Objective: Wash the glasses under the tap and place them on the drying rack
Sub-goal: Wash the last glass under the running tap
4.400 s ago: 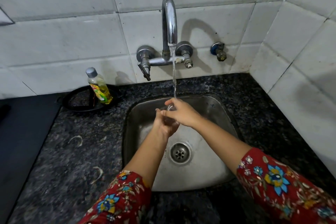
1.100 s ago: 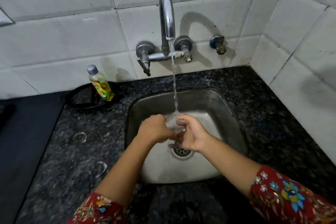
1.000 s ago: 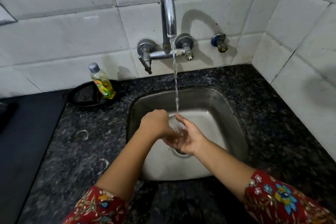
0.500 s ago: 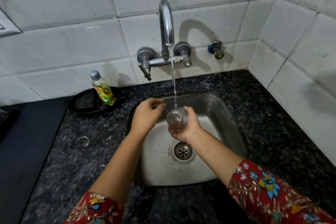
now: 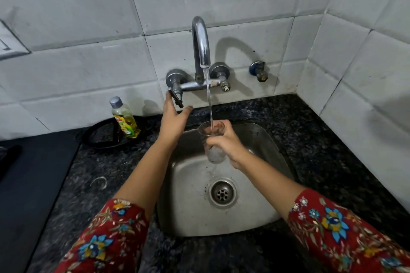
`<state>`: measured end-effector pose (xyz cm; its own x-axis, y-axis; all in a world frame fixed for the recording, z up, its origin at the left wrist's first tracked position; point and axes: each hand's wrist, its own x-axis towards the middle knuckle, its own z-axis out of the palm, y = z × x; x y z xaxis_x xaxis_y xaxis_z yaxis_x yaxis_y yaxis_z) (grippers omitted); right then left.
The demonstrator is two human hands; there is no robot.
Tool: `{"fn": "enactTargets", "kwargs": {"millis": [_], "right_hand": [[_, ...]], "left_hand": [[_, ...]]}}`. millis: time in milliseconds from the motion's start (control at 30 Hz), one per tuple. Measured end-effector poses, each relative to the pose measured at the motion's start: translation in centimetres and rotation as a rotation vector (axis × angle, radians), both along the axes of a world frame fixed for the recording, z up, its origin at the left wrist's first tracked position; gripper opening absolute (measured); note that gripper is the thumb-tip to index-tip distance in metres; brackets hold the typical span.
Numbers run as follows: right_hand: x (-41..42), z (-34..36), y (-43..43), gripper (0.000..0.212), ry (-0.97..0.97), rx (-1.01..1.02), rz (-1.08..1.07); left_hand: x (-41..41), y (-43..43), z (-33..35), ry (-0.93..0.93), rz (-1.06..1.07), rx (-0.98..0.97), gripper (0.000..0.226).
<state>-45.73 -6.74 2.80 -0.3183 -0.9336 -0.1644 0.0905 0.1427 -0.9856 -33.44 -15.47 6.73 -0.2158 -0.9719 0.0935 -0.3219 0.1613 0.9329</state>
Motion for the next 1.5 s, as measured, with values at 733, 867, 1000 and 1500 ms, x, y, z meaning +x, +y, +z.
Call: {"fn": "enactTargets", "kwargs": {"millis": [733, 867, 1000, 1500], "right_hand": [[-4.4, 2.6, 1.3, 0.038, 0.554, 0.600, 0.685], [-2.7, 5.4, 1.6, 0.072, 1.213, 0.595, 0.780], [-1.5, 7.0, 2.5, 0.087, 1.608, 0.516, 0.756], [-5.0, 2.7, 3.6, 0.068, 1.261, 0.363, 0.516]], "left_hand": [[2.0, 8.3, -7.7, -0.078, -0.052, 0.280, 0.030], [1.9, 9.4, -8.0, -0.086, -0.070, 0.323, 0.026], [1.9, 9.9, -8.3, -0.100, -0.073, 0.329, 0.025], [1.6, 11.0, -7.0, -0.119, -0.038, 0.306, 0.020]]}}
